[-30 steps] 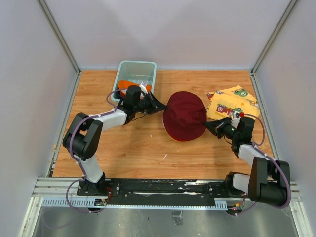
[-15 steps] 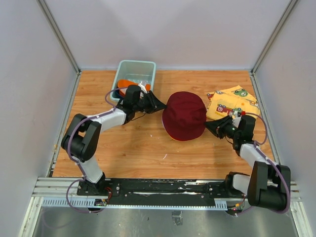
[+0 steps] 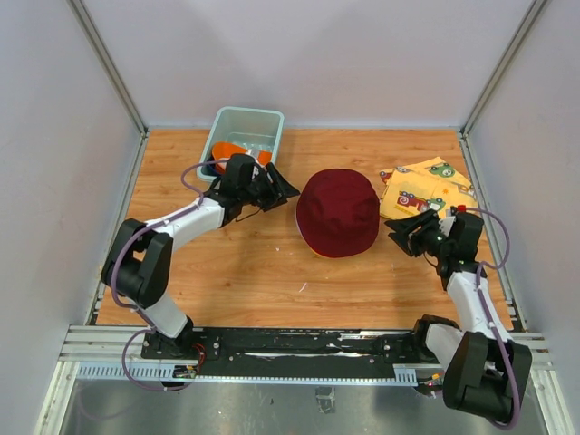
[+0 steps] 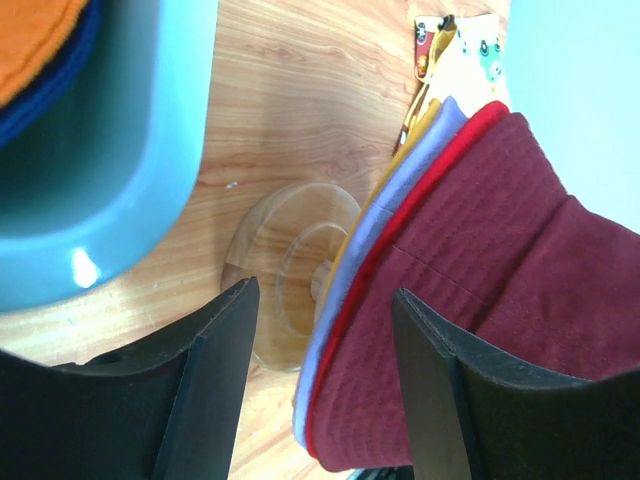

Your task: Stack the hats

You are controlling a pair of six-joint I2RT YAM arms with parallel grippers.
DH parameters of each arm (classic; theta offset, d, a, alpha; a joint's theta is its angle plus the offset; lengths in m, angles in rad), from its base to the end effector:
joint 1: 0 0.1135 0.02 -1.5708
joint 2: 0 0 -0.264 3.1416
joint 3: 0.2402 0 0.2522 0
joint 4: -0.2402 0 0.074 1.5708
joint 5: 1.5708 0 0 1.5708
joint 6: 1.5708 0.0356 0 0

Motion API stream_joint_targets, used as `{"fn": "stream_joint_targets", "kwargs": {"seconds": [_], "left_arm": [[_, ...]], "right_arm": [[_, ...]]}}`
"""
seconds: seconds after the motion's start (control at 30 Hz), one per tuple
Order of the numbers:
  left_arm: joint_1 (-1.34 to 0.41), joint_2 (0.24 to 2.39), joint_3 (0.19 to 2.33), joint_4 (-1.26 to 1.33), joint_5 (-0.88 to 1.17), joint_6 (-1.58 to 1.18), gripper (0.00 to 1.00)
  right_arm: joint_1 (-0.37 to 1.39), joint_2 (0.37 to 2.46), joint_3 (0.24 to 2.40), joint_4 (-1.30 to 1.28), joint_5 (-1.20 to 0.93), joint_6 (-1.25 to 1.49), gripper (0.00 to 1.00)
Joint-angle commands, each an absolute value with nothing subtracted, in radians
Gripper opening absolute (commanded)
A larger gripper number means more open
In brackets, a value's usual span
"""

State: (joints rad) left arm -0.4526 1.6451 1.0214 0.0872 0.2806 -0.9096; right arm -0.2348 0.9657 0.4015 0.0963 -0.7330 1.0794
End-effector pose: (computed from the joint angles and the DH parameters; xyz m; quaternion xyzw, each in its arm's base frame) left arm 0.3253 -0.1691 0.2271 -0.1276 0.8540 -0.4027 0.3038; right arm 0.1987 -0.0230 0.2050 0.3371 0.7443 0.4789 0.3211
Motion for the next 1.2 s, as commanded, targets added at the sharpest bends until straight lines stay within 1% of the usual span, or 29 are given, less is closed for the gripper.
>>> {"fn": "stream_joint_targets", "kwargs": {"seconds": [0.0, 0.17, 0.33, 0.47, 0.6, 0.7, 0.87, 1.17], "left_arm": [[-0.449, 1.548, 1.043, 0.065, 0.267, -0.949, 0.61], [-0.449, 1.453, 1.126, 0.011, 0.228, -0.942, 0.64], [-0.424, 1.397, 1.293, -0.174, 0.011, -0.810, 0.71], [-0.316, 1.426, 1.383, -0.280, -0.023, -0.791, 0.72], [-0.202, 1.516, 1.481, -0.419, -0.022, -0.750, 0.72], [-0.152, 1.550, 1.474, -0.452, -0.031, -0.726, 0.70], [-0.106, 1.584, 1.418, -0.441, -0.004, -0.717, 0.66], [-0.088, 1.651, 1.419, -0.423, 0.011, -0.713, 0.62]], "right_arm": [[-0.264, 0.899, 0.460, -0.043, -0.721, 1.018, 0.47], [-0.264, 0.867, 0.485, -0.100, -0.716, 0.993, 0.48], [-0.266, 0.864, 0.524, -0.134, -0.694, 0.970, 0.49], [-0.264, 0.911, 0.637, -0.175, -0.663, 0.945, 0.49], [-0.262, 1.035, 0.792, -0.218, -0.650, 0.904, 0.50], [-0.259, 1.117, 0.874, -0.223, -0.636, 0.900, 0.50], [-0.240, 1.183, 0.957, -0.216, -0.611, 0.900, 0.50], [-0.221, 1.241, 0.990, -0.181, -0.602, 0.909, 0.50]]}}
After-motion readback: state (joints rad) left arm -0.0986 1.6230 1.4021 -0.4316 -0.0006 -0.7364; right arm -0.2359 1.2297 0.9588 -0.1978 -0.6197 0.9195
